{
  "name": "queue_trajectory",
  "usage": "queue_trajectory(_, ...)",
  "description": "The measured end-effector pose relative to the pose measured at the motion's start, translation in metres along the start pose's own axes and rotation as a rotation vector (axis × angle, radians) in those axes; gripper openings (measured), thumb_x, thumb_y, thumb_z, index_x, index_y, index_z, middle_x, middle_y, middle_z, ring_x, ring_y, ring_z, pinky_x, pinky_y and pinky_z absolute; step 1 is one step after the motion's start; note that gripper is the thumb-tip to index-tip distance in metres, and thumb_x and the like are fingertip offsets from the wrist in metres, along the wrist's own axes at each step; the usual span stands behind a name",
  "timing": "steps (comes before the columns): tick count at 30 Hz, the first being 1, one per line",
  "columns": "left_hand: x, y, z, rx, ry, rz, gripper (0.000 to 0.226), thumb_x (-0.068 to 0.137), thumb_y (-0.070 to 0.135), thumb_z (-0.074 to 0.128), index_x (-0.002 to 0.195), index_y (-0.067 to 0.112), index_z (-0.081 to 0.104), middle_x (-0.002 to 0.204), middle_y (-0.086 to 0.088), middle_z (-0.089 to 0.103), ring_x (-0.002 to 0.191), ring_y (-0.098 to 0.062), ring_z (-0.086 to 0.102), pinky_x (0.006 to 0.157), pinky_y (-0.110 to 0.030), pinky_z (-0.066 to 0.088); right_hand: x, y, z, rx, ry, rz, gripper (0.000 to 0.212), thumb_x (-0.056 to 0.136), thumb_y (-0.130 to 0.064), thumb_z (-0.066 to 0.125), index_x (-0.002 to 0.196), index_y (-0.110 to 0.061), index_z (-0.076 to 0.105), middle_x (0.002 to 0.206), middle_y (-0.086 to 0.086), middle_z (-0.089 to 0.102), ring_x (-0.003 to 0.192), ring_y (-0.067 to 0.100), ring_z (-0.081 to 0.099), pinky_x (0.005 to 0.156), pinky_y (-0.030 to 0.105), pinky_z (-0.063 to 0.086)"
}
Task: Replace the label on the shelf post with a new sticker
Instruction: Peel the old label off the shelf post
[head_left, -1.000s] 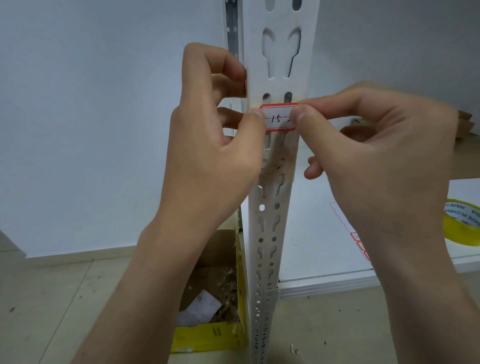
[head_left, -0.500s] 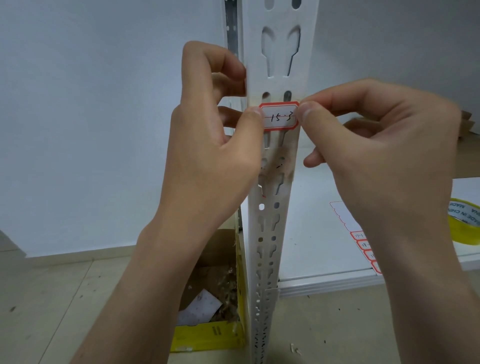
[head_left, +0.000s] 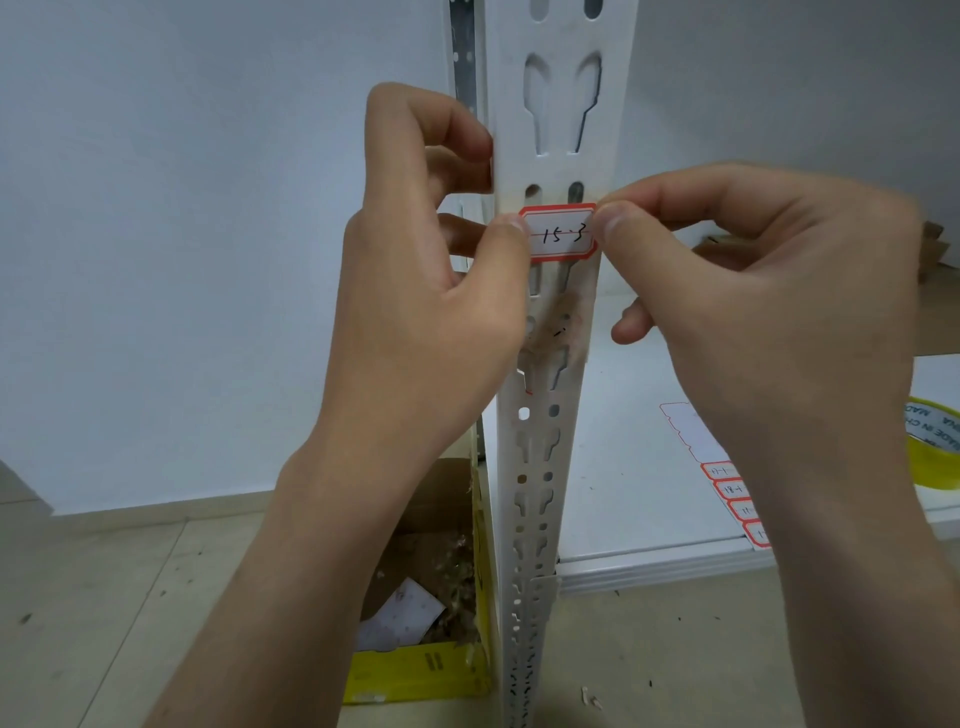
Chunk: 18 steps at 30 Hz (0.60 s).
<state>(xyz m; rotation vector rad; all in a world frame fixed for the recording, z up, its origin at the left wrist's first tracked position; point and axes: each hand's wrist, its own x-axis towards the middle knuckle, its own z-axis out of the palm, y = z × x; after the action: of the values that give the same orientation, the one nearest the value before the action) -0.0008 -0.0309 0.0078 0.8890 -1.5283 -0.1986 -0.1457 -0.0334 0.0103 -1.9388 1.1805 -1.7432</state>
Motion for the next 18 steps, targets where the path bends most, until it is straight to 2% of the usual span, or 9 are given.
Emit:
queue_trajectory(2,0.0001,0.0001,0.0,0.004,0.001,0.003,0.029,0.092,0.002,0.054,0.11,0.016,0.036,0.114,-0.009,0.066,0.095,-0.025,0.073,0.072,-0.025,0.06,0.0,0.0003,0.0004,0.055,-0.022,0.013,0.014,0.09,-0.03,0.075,0.078,-0.038,0.074,0.065,-0.017,0.066,0.047,0.01,0.065,0.043,0.006,0.038)
queue_trajectory(6,0.0004,0.0,-0.0001,0.004,0.0,-0.008,0.029,0.093,0.003,0.054,0.11,0.018,0.035,0.116,-0.008,0.066,0.099,-0.025,0.074,0.075,-0.028,0.062,0.0001,0.0013,-0.001,0.088,0.017,0.012,0.018,0.09,-0.027,0.075,0.076,-0.038,0.072,0.059,-0.025,0.066,0.046,0.011,0.068,0.044,0.012,0.048)
queue_trajectory(9,0.0,0.0006,0.0001,0.021,0.005,-0.01,0.029,0.094,0.005,0.055,0.11,0.019,0.035,0.115,-0.005,0.065,0.1,-0.024,0.074,0.076,-0.028,0.063,-0.0003,-0.0013,-0.0016,0.056,0.027,-0.007,0.018,0.091,-0.029,0.074,0.079,-0.041,0.07,0.059,-0.027,0.065,0.049,0.01,0.068,0.043,0.008,0.044)
queue_trajectory(12,-0.0002,0.0007,0.0007,0.021,0.009,-0.009,0.029,0.093,0.004,0.055,0.11,0.018,0.036,0.113,-0.004,0.065,0.097,-0.024,0.074,0.073,-0.025,0.062,-0.0011,-0.0036,0.0,0.008,0.028,-0.029,0.014,0.092,-0.032,0.074,0.082,-0.042,0.071,0.06,-0.029,0.063,0.052,0.009,0.069,0.045,0.009,0.046)
queue_trajectory(15,-0.0001,0.0009,0.0007,0.016,0.01,-0.007,0.029,0.093,0.003,0.054,0.11,0.017,0.036,0.113,-0.005,0.065,0.095,-0.024,0.074,0.072,-0.024,0.06,-0.0008,-0.0039,0.0005,-0.039,0.019,-0.027,0.013,0.092,-0.036,0.073,0.081,-0.044,0.071,0.053,-0.033,0.059,0.056,0.013,0.069,0.045,0.005,0.038)
queue_trajectory(18,-0.0001,0.0012,0.0002,0.013,0.007,-0.009,0.028,0.093,0.004,0.054,0.11,0.018,0.035,0.114,-0.006,0.066,0.096,-0.025,0.074,0.074,-0.025,0.061,-0.0007,-0.0037,0.0018,-0.057,0.02,-0.021,0.014,0.092,-0.037,0.073,0.081,-0.045,0.07,0.053,-0.034,0.058,0.055,0.017,0.068,0.043,0.007,0.039)
